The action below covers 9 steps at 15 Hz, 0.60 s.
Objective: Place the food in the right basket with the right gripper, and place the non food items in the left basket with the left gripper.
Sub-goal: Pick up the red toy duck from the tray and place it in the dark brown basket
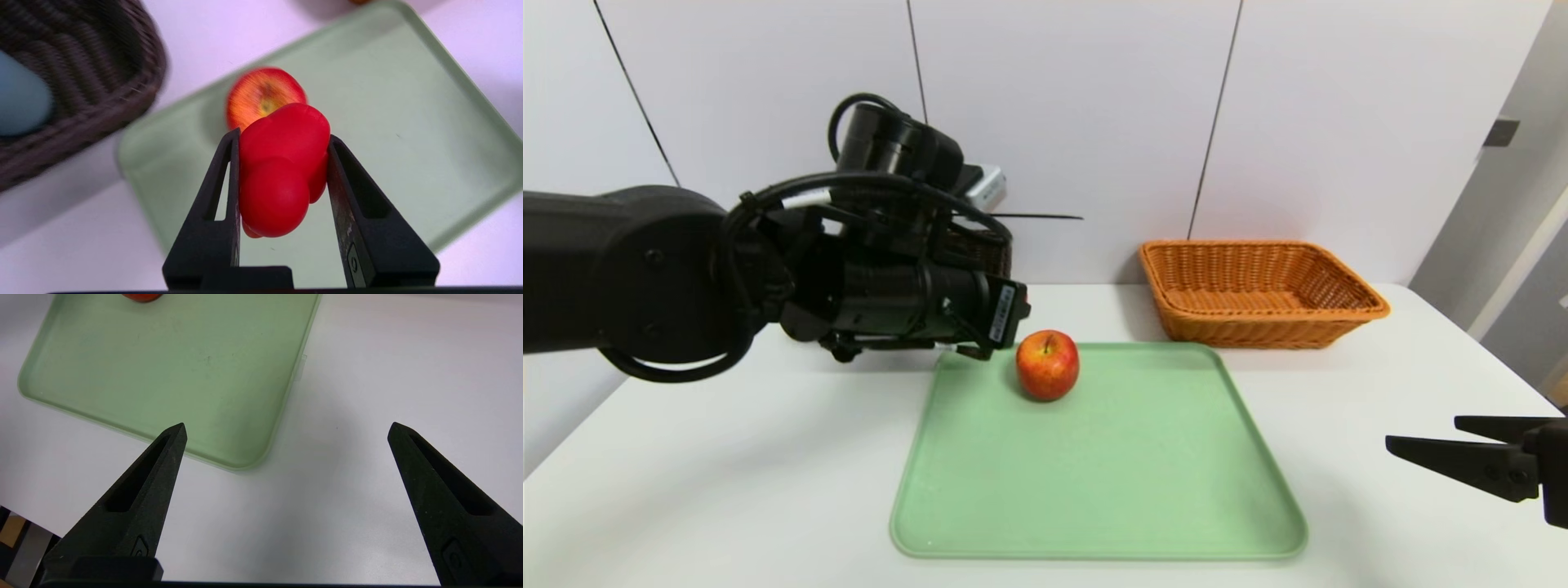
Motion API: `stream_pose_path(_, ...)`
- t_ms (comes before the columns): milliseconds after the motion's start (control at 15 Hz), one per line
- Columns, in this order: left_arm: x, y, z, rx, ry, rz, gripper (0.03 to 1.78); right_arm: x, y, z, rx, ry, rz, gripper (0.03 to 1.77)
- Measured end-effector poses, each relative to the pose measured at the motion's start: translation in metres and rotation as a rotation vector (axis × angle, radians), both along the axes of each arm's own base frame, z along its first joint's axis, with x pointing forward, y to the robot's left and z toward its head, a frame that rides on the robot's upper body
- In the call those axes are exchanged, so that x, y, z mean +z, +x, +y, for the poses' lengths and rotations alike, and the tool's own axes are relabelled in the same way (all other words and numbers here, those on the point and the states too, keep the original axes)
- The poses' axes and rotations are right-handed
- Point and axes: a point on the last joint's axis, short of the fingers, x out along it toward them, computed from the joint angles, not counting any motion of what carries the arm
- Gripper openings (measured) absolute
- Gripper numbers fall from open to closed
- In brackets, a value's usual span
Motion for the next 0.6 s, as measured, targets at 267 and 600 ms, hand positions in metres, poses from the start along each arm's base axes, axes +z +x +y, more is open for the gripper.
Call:
stream_pose_path(267,0.015,0.038,0.025,0.097,0.009,-0.073,0.65,0.001,-0.001,0.0,0.0,0.001,-0.004,1.7)
stream_pose_path(600,0.009,0.094,0.04,0.205,0.004,-0.092,0.64,0.002,-0.002,0.0,-0.002,0.002,-0.01,1.7)
